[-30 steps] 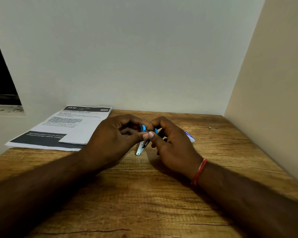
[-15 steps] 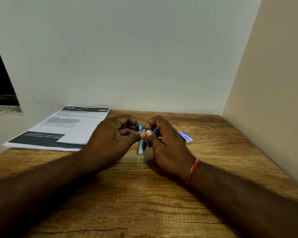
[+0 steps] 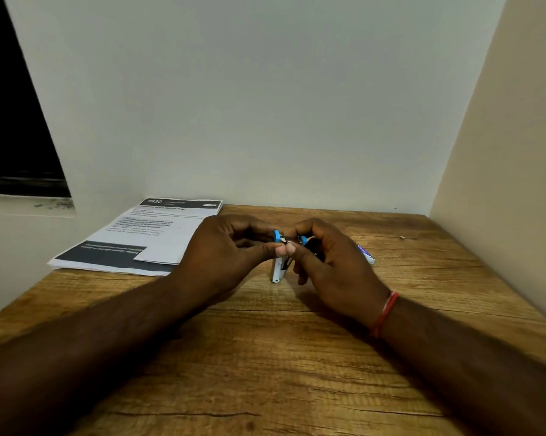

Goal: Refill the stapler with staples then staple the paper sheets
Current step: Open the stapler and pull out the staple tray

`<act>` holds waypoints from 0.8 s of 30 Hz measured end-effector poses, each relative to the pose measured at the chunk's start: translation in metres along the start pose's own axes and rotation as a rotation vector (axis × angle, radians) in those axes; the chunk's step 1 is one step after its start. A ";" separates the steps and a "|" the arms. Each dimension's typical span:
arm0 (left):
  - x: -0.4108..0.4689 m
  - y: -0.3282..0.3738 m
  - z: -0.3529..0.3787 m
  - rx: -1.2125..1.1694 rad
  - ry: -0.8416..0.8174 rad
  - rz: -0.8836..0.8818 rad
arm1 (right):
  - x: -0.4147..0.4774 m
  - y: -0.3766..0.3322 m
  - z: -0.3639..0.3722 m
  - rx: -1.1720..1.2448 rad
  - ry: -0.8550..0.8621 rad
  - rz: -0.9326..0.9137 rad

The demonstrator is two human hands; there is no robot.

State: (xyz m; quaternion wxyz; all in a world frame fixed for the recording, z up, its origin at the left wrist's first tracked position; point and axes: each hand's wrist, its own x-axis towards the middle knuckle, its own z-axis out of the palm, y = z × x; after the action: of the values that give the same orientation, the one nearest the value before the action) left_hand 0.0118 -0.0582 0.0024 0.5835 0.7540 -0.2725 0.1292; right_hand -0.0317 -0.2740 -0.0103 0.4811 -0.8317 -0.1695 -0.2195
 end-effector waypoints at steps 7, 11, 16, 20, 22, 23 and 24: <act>0.002 -0.005 0.006 0.018 -0.003 0.019 | -0.001 0.003 0.003 -0.079 0.039 -0.064; 0.000 -0.005 0.009 -0.026 0.012 0.014 | -0.001 0.002 0.008 -0.086 0.063 -0.097; 0.004 -0.002 0.008 -0.095 0.106 -0.024 | 0.001 0.004 0.003 -0.035 0.120 -0.015; 0.008 -0.004 0.001 -0.145 0.077 -0.058 | 0.006 0.005 -0.001 0.145 0.179 0.109; 0.012 -0.009 -0.008 -0.065 0.055 -0.039 | 0.009 0.007 -0.006 0.235 0.182 0.149; 0.014 -0.013 -0.013 -0.018 0.036 -0.032 | 0.010 0.009 -0.010 0.264 0.177 0.162; 0.016 -0.017 -0.017 0.028 0.008 -0.033 | 0.011 0.011 -0.014 0.292 0.170 0.170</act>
State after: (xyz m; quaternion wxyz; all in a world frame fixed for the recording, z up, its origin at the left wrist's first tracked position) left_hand 0.0368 -0.0430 0.0018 0.5761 0.7659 -0.2560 0.1265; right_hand -0.0194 -0.2905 -0.0063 0.6260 -0.7428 -0.0875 -0.2205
